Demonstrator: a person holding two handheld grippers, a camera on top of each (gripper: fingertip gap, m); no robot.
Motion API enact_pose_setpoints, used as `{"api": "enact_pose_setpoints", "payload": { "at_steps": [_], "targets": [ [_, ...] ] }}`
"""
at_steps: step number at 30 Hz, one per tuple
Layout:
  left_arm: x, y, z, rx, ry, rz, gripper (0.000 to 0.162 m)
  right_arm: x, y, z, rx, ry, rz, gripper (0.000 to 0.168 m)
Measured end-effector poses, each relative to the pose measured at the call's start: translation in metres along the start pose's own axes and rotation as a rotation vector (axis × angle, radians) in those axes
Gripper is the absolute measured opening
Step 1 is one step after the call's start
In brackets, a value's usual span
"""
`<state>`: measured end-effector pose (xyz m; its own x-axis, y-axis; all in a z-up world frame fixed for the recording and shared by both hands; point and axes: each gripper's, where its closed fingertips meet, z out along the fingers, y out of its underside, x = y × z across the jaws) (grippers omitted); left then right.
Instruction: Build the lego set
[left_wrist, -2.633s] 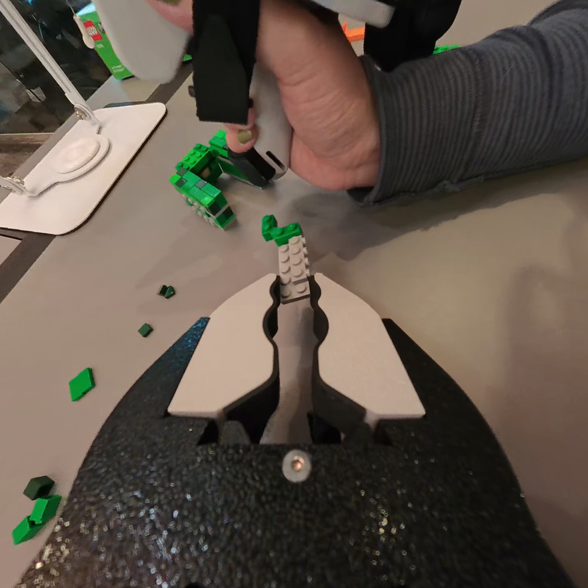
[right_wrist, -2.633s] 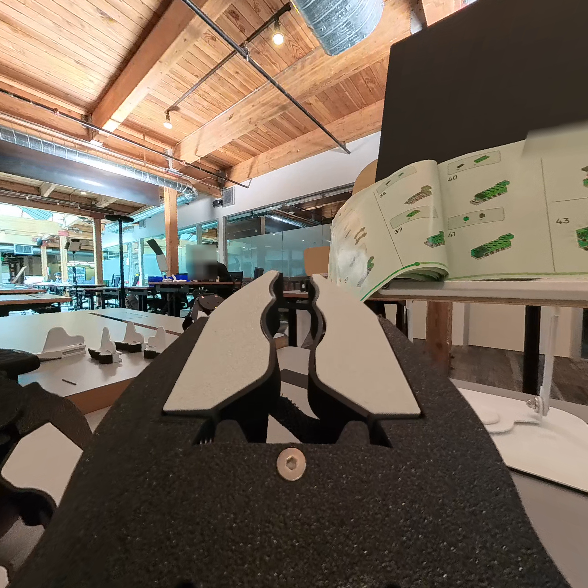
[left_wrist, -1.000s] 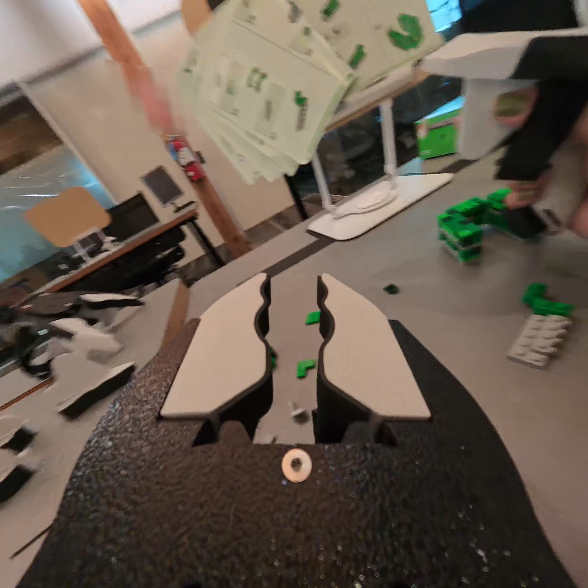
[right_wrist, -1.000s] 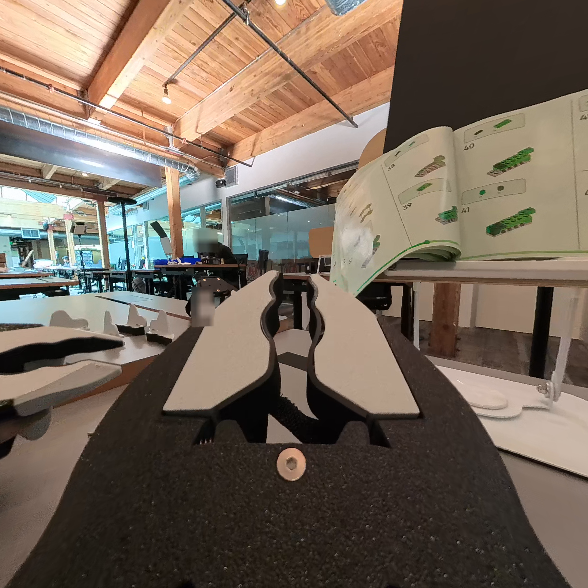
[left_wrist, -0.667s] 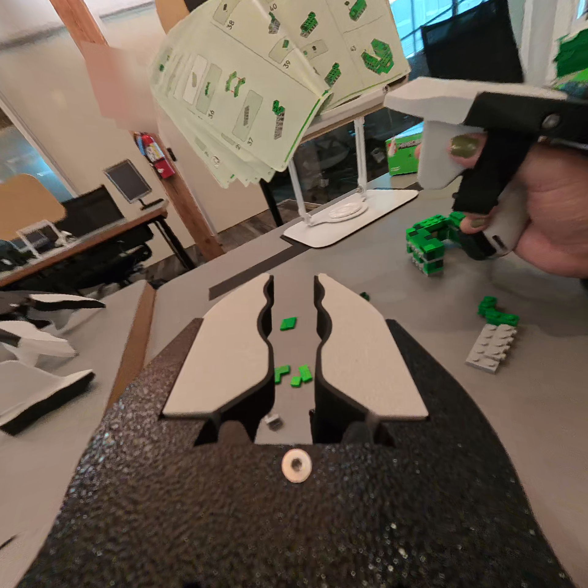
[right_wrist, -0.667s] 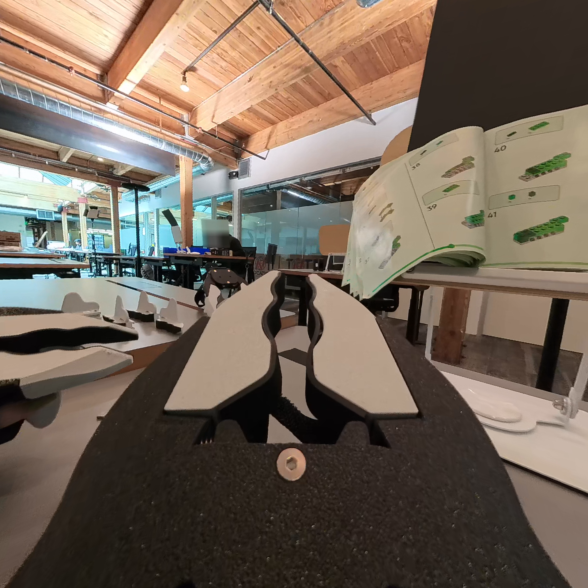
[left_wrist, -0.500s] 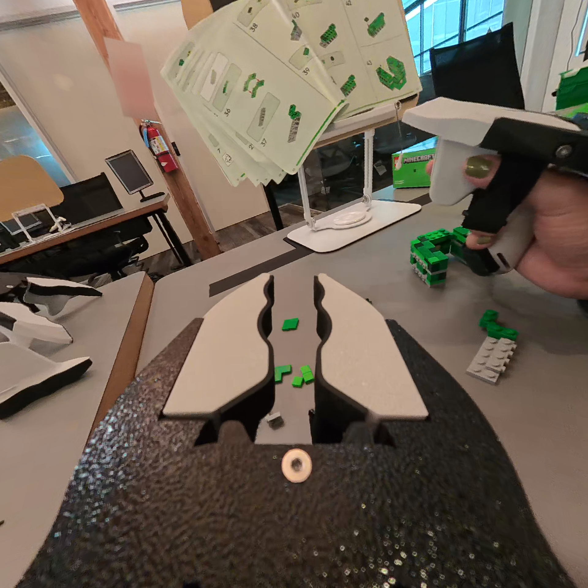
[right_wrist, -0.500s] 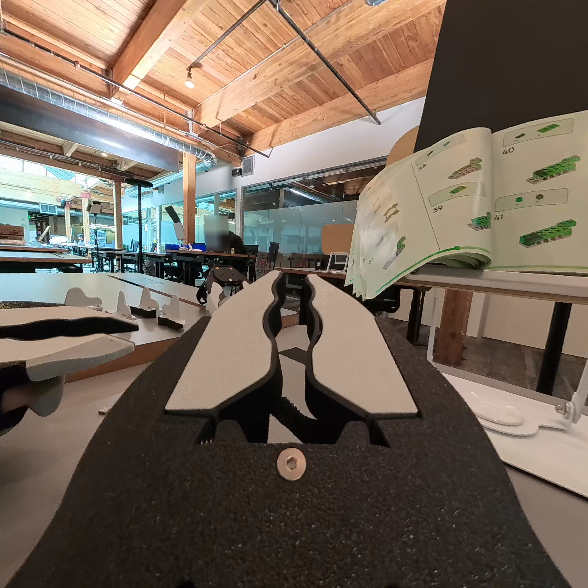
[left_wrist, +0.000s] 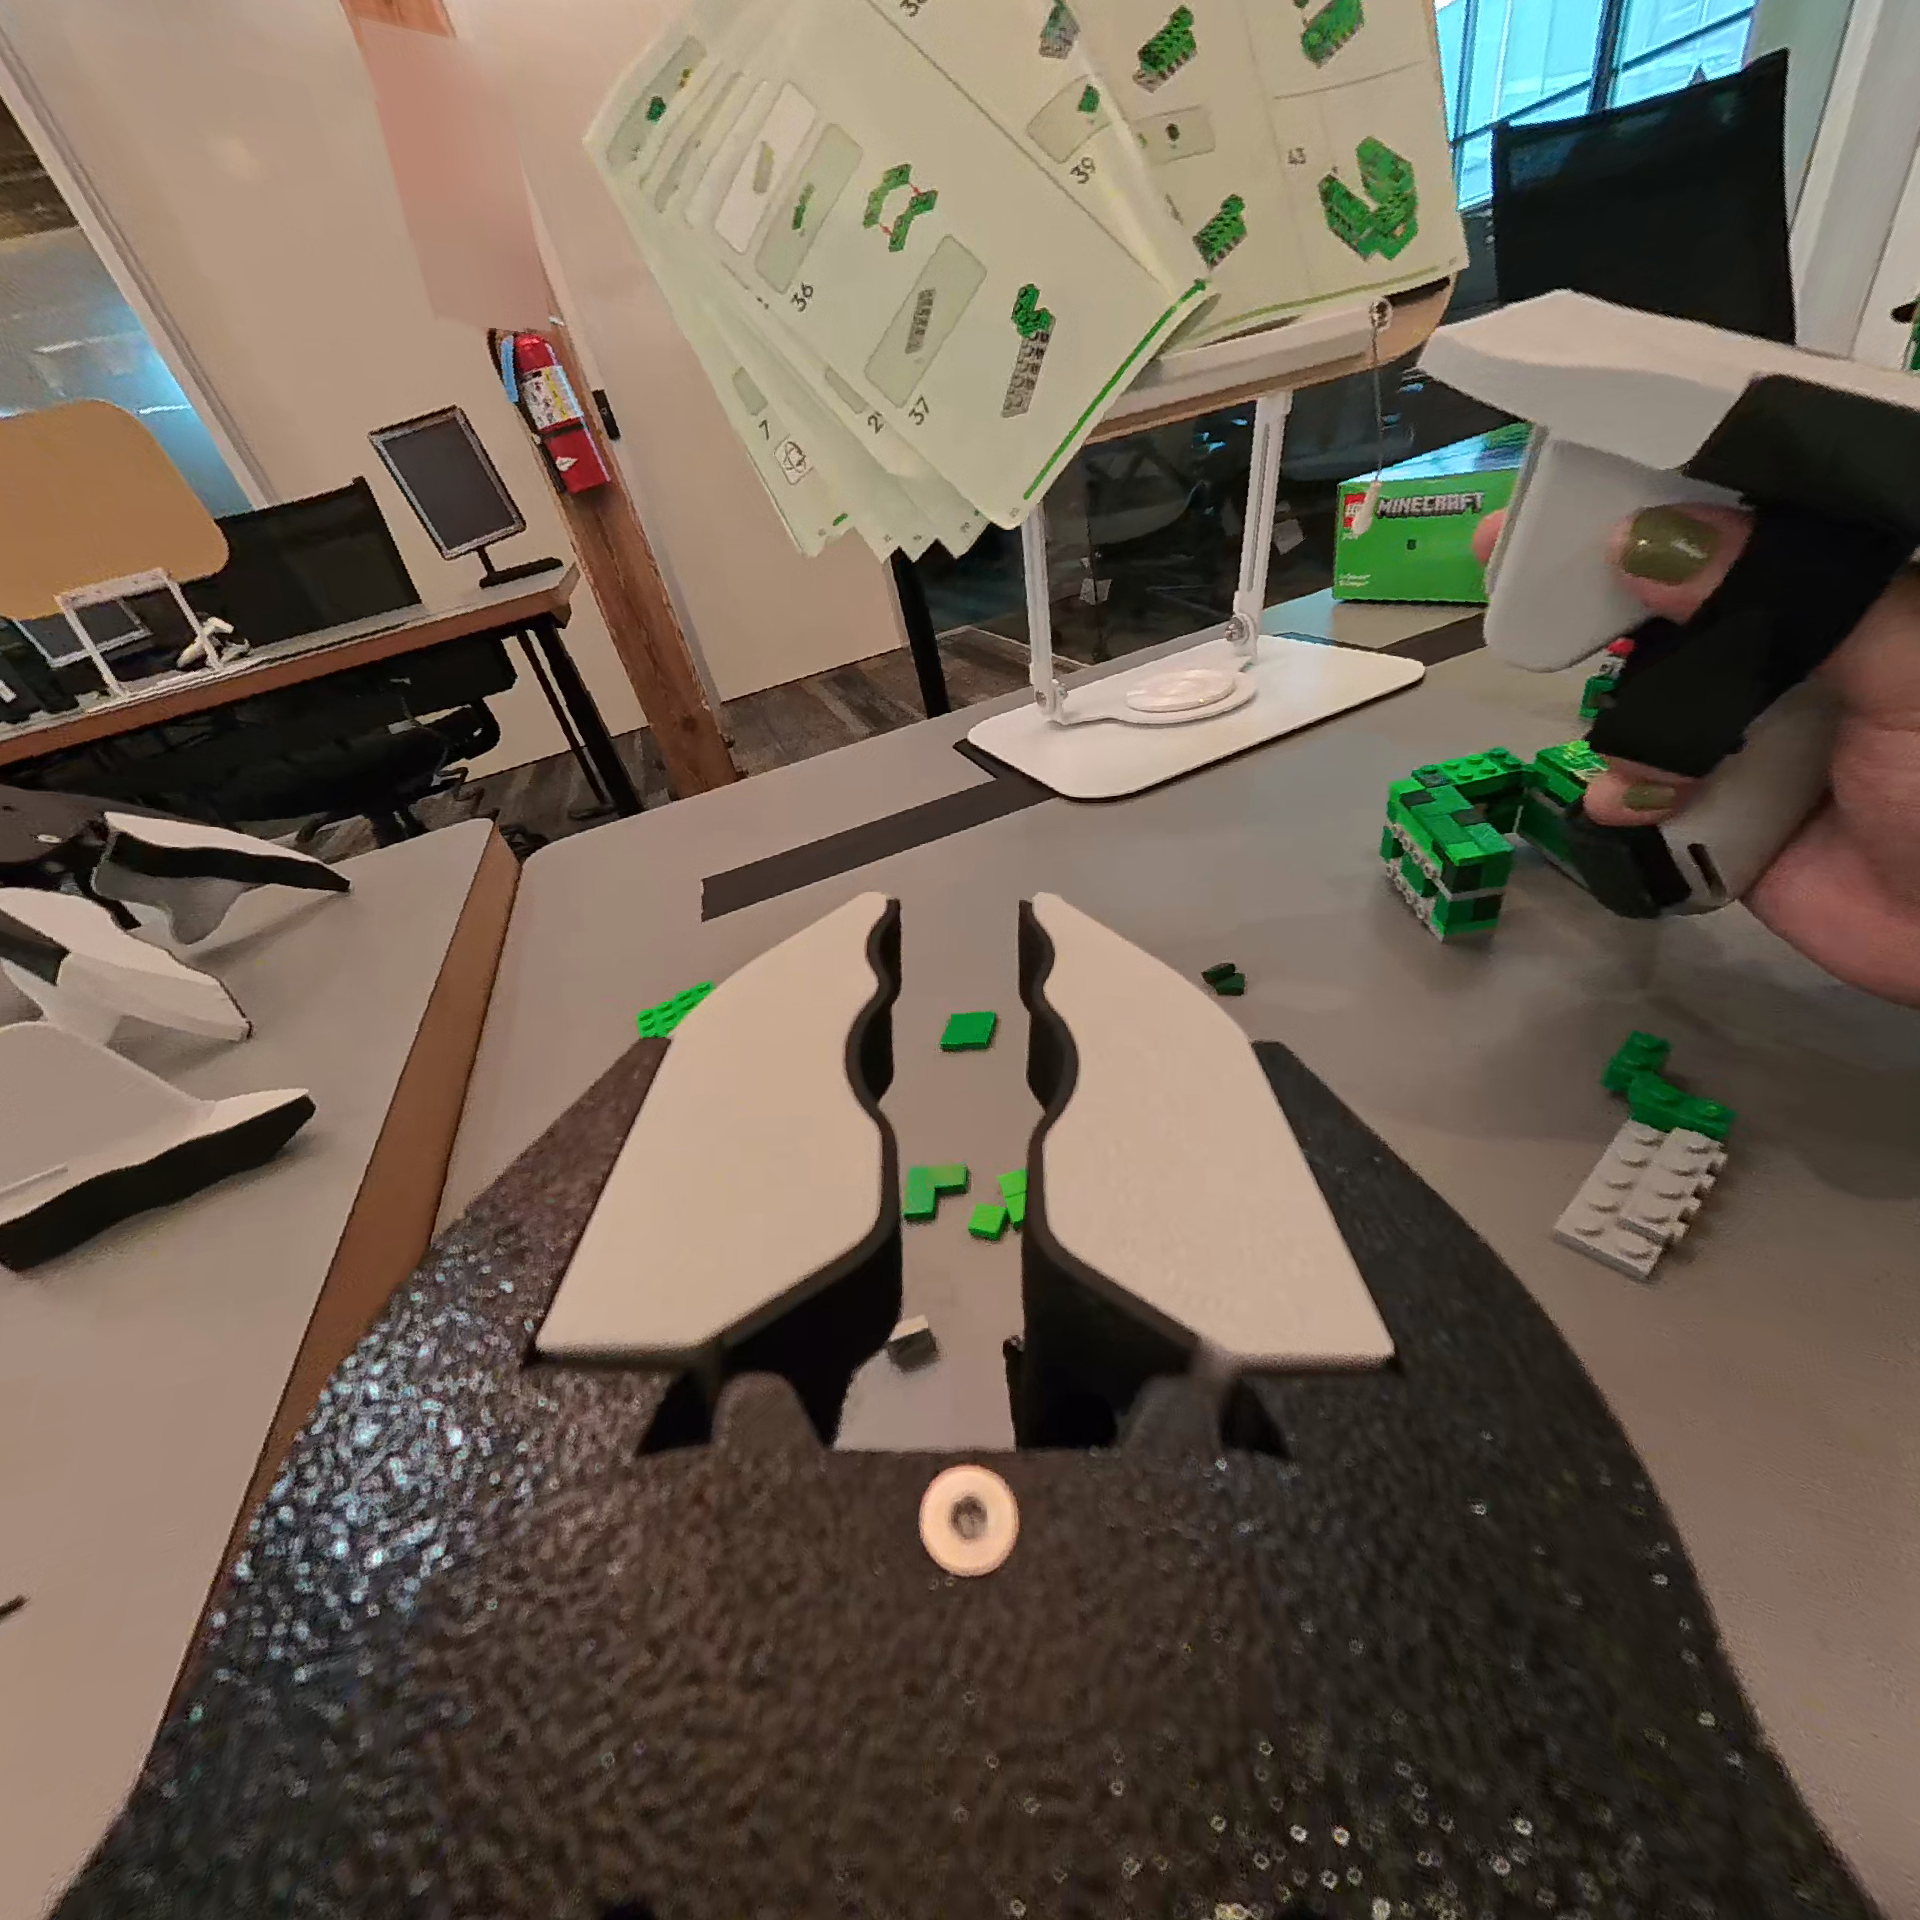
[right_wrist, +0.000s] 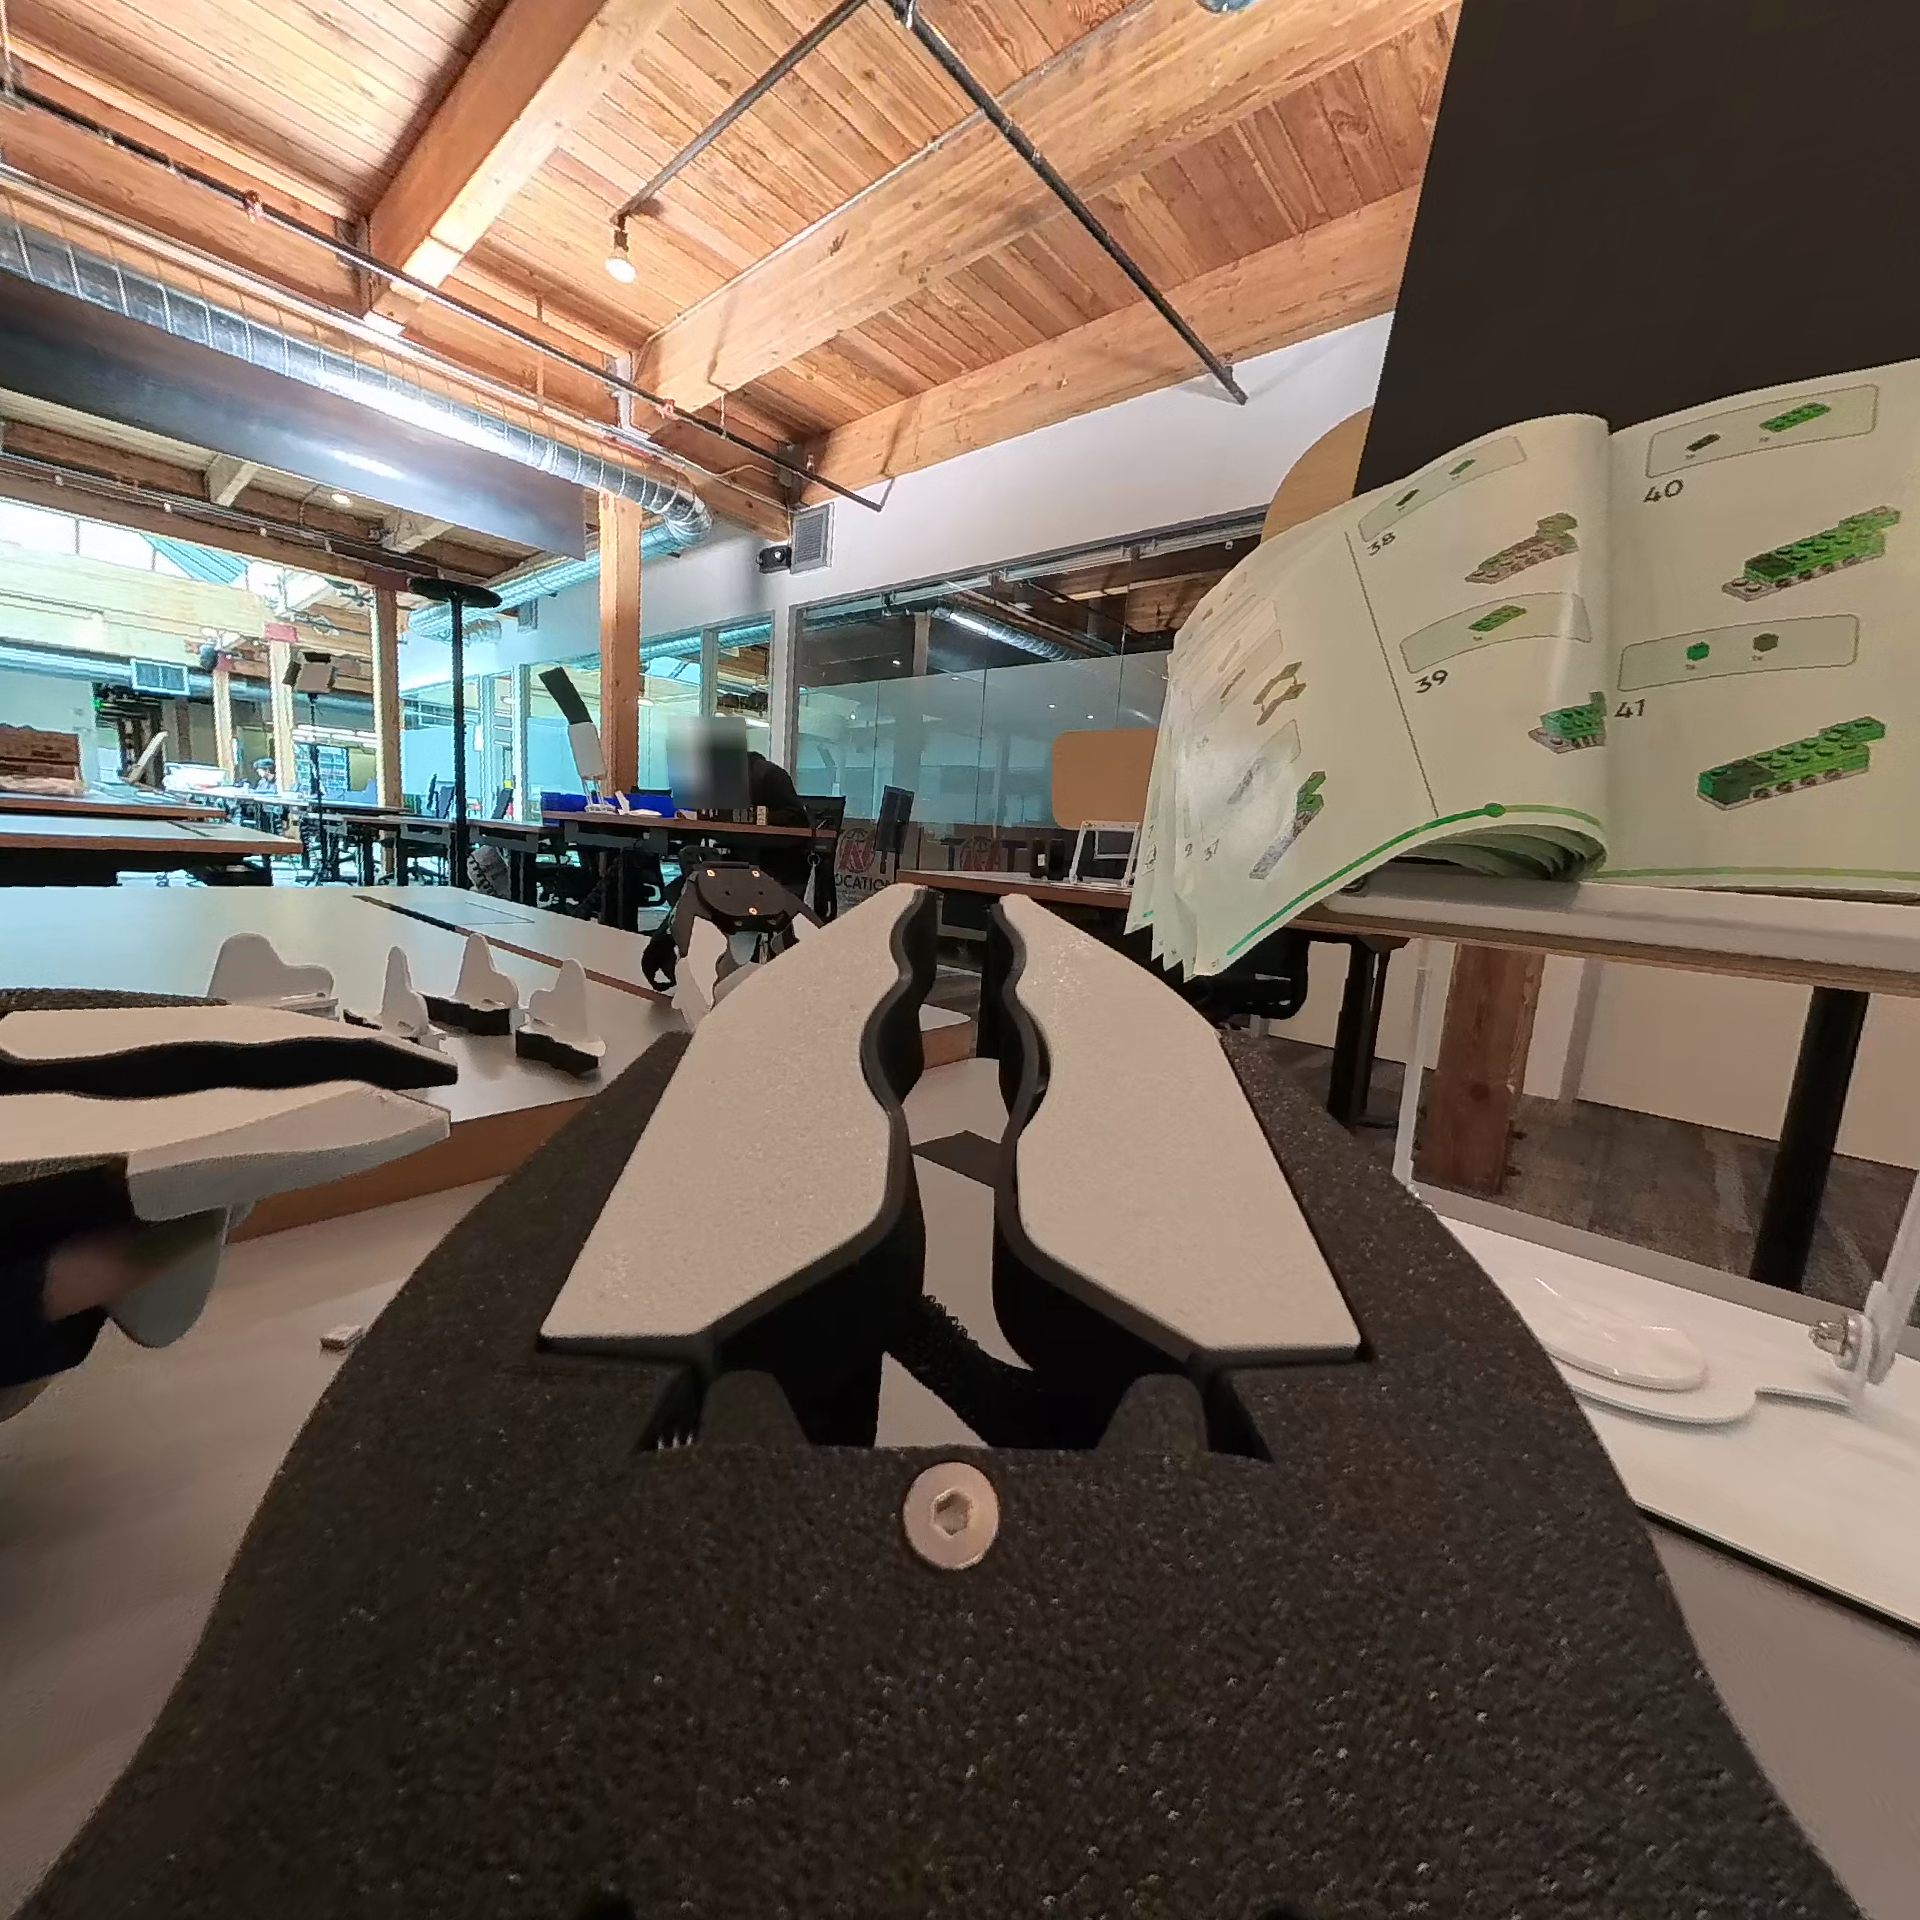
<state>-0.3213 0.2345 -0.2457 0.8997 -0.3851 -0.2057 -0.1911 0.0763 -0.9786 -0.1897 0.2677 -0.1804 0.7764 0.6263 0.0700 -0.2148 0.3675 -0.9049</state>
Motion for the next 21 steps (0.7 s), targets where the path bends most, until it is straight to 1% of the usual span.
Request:
{"api": "enact_pose_setpoints", "payload": {
  "at_steps": [10,15,19,21],
  "targets": [
    [0.006,0.0,0.001,-0.004,0.028,0.018,0.021,-0.001,0.0,0.0,-0.001,-0.001,-0.005,0.008],
    [0.012,-0.004,0.001,0.016,0.077,0.007,0.024,0.004,-0.002,-0.001,0.009,0.018,-0.01,0.008],
    [0.023,-0.018,-0.003,0.057,0.188,-0.078,0.029,0.003,-0.002,-0.001,0.008,0.017,-0.017,0.008],
    [0.016,-0.012,-0.002,-0.018,0.176,-0.148,0.034,0.003,-0.002,-0.001,0.007,0.015,-0.019,0.008]
  ]
}}
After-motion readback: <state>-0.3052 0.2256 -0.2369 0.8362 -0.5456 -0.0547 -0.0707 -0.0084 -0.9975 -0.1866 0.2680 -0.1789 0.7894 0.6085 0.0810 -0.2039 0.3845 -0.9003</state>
